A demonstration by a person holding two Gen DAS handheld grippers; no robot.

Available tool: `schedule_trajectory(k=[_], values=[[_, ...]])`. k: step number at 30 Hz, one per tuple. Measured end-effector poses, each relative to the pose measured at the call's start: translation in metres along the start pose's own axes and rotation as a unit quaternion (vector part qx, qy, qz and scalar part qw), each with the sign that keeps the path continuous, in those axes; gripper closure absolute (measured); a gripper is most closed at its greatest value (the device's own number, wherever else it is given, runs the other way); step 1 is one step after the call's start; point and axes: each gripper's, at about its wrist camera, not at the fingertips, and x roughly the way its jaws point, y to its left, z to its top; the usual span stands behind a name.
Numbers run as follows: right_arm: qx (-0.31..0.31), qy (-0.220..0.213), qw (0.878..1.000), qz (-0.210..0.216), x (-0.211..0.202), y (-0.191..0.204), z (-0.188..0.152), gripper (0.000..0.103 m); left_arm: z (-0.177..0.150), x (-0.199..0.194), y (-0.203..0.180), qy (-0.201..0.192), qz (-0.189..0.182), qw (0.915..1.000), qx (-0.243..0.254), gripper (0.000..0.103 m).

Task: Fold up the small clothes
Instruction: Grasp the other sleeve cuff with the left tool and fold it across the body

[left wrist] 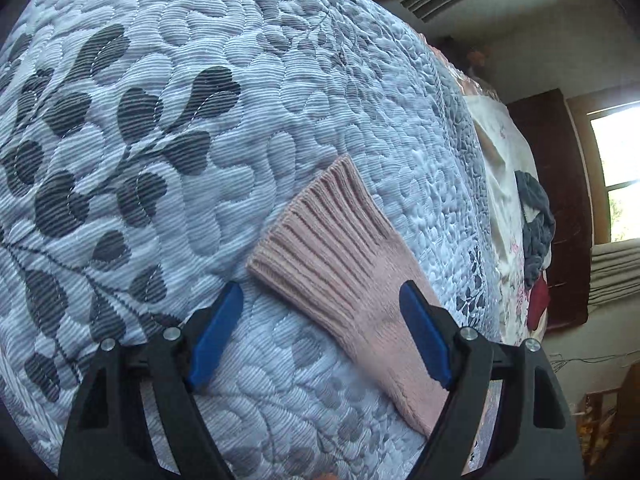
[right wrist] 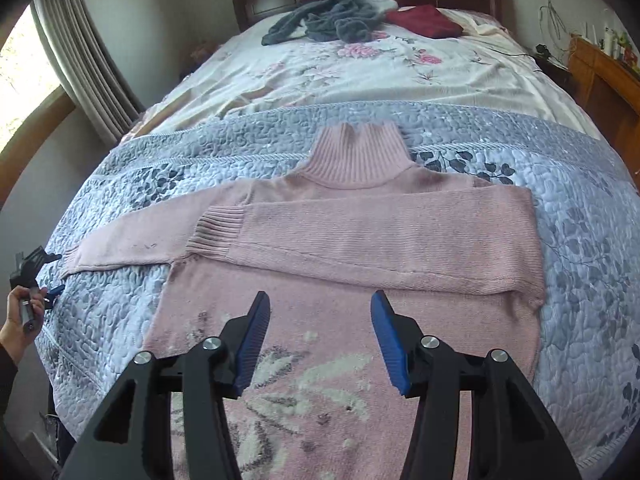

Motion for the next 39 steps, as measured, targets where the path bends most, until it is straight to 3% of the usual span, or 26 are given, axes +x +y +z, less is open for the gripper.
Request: schedule_trajectory(k=[5,7,9,12,16,20,24,29,34,39], values=[[0.000,-0.004,1.000,0.005,-0.007,0.014,0.006,0.050,0.009,0.008,-0.006,-0.018,0.005,0.9996,0.019,0.018],[0.002,-0.005,1.000,0.008,-0.009,0.018,0.009,0.050,0.012,0.011,-0.009,-0.023,0.013,0.9994,0.024,0.026],[0.004,-0.007,1.000,0.011,-0.012,0.020,0.011,0.050,0.016,0.012,-0.009,-0.021,0.024,0.9991,0.027,0.056],[0.004,-0.010,1.000,0.013,-0.017,0.023,0.014,0.050,0.023,0.011,-0.006,-0.012,0.022,0.9994,0.022,0.083],[0.006,-0.014,1.000,0.018,-0.023,0.025,0.016,0.050,0.021,-0.006,-0.030,-0.016,-0.013,0.9986,0.049,0.091],[0.018,-0.012,0.999,0.027,-0.029,0.021,0.016,0.050,0.008,-0.028,-0.088,-0.017,-0.072,0.9924,0.099,0.092],[0.037,-0.014,0.999,0.032,-0.036,0.014,0.015,0.050,-0.027,-0.045,-0.167,-0.005,-0.138,0.9770,0.163,0.093],[0.059,-0.013,0.997,0.041,-0.044,-0.002,0.012,0.050,-0.095,-0.039,-0.263,0.032,-0.190,0.9498,0.247,0.093],[0.083,-0.014,0.995,0.046,-0.048,-0.026,0.011,0.050,-0.170,-0.009,-0.328,0.075,-0.198,0.9238,0.319,0.093],[0.111,-0.005,0.993,0.049,-0.040,-0.053,0.008,0.050,-0.238,0.039,-0.359,0.124,-0.186,0.9028,0.368,0.093]])
